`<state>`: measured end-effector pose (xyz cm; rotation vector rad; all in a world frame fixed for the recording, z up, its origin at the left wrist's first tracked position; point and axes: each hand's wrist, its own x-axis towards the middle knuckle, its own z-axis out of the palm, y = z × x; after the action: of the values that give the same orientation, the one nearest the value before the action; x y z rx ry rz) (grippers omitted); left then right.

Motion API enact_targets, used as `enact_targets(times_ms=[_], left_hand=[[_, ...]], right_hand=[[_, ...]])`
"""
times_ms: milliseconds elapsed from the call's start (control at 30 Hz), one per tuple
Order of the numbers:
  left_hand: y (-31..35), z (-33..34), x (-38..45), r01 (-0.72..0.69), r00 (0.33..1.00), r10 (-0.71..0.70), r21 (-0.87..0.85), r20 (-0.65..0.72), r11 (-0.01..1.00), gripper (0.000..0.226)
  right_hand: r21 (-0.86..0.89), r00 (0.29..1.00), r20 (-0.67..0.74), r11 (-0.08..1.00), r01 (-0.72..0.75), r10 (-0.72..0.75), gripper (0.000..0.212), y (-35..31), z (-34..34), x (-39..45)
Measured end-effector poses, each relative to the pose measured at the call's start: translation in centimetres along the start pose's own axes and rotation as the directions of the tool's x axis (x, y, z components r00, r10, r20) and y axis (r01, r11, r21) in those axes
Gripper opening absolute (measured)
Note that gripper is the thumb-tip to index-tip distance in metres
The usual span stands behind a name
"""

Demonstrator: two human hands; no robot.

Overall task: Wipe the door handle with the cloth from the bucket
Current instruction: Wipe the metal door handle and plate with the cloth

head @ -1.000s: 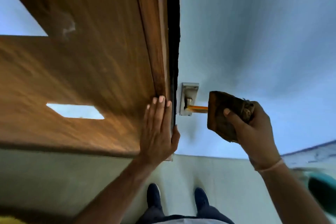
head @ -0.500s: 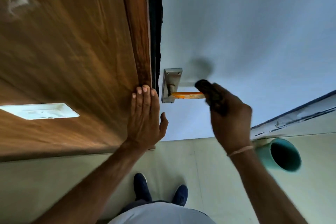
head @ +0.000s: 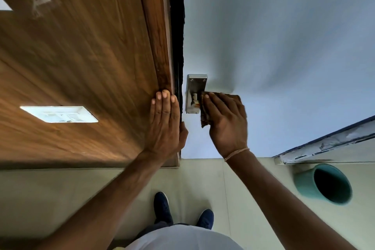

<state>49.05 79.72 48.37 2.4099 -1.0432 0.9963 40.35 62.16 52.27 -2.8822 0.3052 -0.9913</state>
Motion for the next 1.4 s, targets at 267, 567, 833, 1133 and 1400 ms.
enact_targets(times_ms=[267,567,833,1133,1400], left_hand=[[-0.1,0.0,-0.1,-0.004,1.000,0.004,-0.020,-0.013,1.000,0.120],[-0.2,0.0,-0.3,-0.001,1.000,0.001,0.010,-0.006,1.000,0.121],[-0.3,-0.1,-0.5,-0.013,1.000,0.013,0.038,0.001,0.999,0.118],[-0.3,-0.3,-0.4,-0.006,1.000,0.005,0.032,0.009,0.999,0.108],[0.0,-0.7,-0.3,0.001,1.000,-0.002,0.046,0.021,0.999,0.106]], right_hand=[[-0.015,0.999,0.031,0.999,-0.030,0.031,0.054,0.5,-0.3,-0.9],[-0.031,0.996,0.085,0.999,-0.036,0.039,0.056,-0.6,-0.2,-0.7],[-0.073,0.996,0.090,0.997,0.014,-0.007,0.060,-1.3,-0.2,-1.5],[-0.053,0.996,0.090,0.998,0.026,-0.021,0.061,-1.3,0.2,-1.4],[-0.063,0.995,0.078,0.996,-0.058,0.062,0.057,-1.7,-0.4,-1.3]])
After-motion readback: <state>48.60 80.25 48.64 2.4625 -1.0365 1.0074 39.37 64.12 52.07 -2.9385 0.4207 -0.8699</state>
